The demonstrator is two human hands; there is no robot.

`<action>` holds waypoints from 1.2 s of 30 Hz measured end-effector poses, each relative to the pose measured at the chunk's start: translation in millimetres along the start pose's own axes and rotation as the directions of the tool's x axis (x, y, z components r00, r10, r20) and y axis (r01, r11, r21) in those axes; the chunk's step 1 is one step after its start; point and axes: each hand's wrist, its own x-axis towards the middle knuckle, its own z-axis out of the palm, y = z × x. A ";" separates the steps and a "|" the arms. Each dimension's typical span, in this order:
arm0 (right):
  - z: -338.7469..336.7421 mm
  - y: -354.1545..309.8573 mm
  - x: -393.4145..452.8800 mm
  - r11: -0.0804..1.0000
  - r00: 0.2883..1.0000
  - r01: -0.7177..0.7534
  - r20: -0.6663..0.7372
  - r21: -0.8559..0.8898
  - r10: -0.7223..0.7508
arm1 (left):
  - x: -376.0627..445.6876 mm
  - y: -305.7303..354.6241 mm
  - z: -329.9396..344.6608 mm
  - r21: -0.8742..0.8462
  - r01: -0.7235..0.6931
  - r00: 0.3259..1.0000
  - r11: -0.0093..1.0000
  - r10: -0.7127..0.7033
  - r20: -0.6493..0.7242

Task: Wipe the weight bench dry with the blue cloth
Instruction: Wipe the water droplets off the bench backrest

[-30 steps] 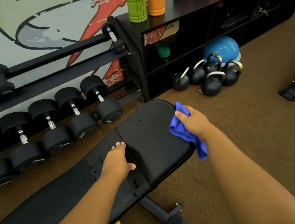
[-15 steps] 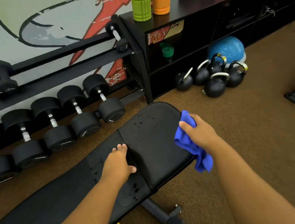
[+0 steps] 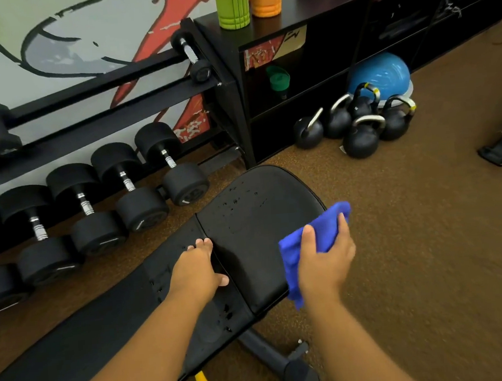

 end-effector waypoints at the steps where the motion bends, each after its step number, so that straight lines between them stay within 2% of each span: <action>1: 9.0 6.3 -20.2 0.998 0.997 -0.017 -0.074 0.056 0.021 | 0.6 -0.4 0.2 -0.004 0.001 1.000 1.000 -0.001 0.002; 3: 29.2 20.7 -58.0 0.983 0.987 -0.098 -0.115 0.155 0.116 | 1.9 -0.3 0.1 0.001 0.001 1.000 1.000 -0.001 0.008; 5: 46.7 36.0 -91.3 0.968 0.981 -0.165 -0.069 0.188 0.180 | 3.5 0.2 -0.6 0.023 0.004 1.000 1.000 -0.004 0.011; 8: 55.3 43.0 -117.6 0.963 0.986 -0.162 -0.009 0.214 0.168 | 3.4 1.5 -1.0 0.042 0.007 1.000 0.999 -0.007 -0.002; 11: 45.9 37.0 -101.7 0.961 0.994 -0.095 -0.029 0.259 0.106 | 2.3 0.0 0.7 0.046 -0.006 1.000 0.999 0.006 -0.011; 14: 27.9 20.7 -45.9 0.989 0.994 0.042 -0.106 0.144 -0.027 | 2.2 -1.1 0.5 0.043 -0.019 1.000 0.999 0.019 -0.005; 16: 12.9 10.9 -8.9 0.996 0.995 0.086 -0.044 0.006 -0.086 | 1.3 -1.8 -0.2 0.050 -0.025 1.000 0.998 0.024 0.004; 18: 5.6 7.3 6.7 0.996 0.997 0.079 0.024 -0.028 -0.078 | 0.7 -2.1 -0.7 0.049 -0.028 1.000 0.998 0.027 0.006; 21: 19.2 15.0 -19.4 0.995 0.990 0.098 -0.100 -0.018 -0.100 | -0.6 -2.0 -0.7 0.036 -0.033 0.999 0.999 0.032 0.010; 23: 30.9 22.5 -53.8 0.996 0.990 0.089 -0.107 -0.029 -0.091 | -1.3 -2.3 -0.3 0.021 -0.034 0.999 0.999 0.034 0.011; 26: 30.9 28.8 -74.6 0.993 0.994 0.103 -0.013 -0.057 -0.104 | -1.5 -3.1 -0.7 -0.021 -0.037 0.999 0.999 0.037 0.015; 30: 8.5 4.0 -24.8 0.982 0.993 0.120 0.020 -0.149 -0.118 | 0.2 -1.6 -3.2 -0.039 -0.032 0.998 0.999 0.034 0.055; 33: -9.8 -24.5 33.5 0.928 0.955 0.195 0.278 -0.317 -0.106 | 0.2 -2.0 -4.3 -0.037 -0.036 0.998 0.999 0.038 0.054; 36: -11.4 -51.4 82.3 0.894 0.843 0.263 0.537 -0.362 -0.031 | -1.7 -2.4 -4.2 -0.025 -0.048 0.998 0.999 0.049 0.039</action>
